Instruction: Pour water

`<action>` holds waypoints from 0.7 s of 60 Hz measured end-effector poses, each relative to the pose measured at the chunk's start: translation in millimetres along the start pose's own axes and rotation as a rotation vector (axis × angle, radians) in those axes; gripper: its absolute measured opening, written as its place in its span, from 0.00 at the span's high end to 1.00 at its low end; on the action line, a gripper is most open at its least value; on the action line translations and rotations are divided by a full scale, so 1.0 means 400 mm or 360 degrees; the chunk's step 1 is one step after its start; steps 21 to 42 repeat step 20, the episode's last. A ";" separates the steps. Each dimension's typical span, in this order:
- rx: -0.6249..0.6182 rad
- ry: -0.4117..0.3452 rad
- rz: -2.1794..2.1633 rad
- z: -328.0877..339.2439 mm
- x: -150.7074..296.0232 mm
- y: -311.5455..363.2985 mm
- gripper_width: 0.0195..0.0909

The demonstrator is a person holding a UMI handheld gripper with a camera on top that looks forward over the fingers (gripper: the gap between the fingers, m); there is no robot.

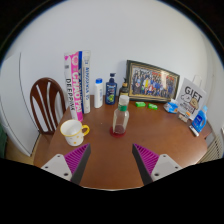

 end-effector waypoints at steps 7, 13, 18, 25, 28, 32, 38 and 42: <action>-0.0006 0.0002 0.0005 0.038 -0.012 0.026 0.08; -0.0003 0.0014 -0.0009 0.054 -0.027 0.031 0.08; -0.0022 0.0016 -0.0008 0.057 -0.032 0.027 0.08; -0.0019 0.0022 -0.0010 0.058 -0.036 0.027 0.08; -0.0019 0.0022 -0.0010 0.058 -0.036 0.027 0.08; -0.0019 0.0022 -0.0010 0.058 -0.036 0.027 0.08; -0.0019 0.0022 -0.0010 0.058 -0.036 0.027 0.08; -0.0019 0.0022 -0.0010 0.058 -0.036 0.027 0.08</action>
Point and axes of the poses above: the point between the fingertips, and its own axes, seen from behind it with the camera up: y to the left, x up, z backward, against the way the camera looks, the point moved 6 cm from there along z, backward, against the way the camera looks, and after that the axes turned 11 degrees about x, right-handed, at the moved point
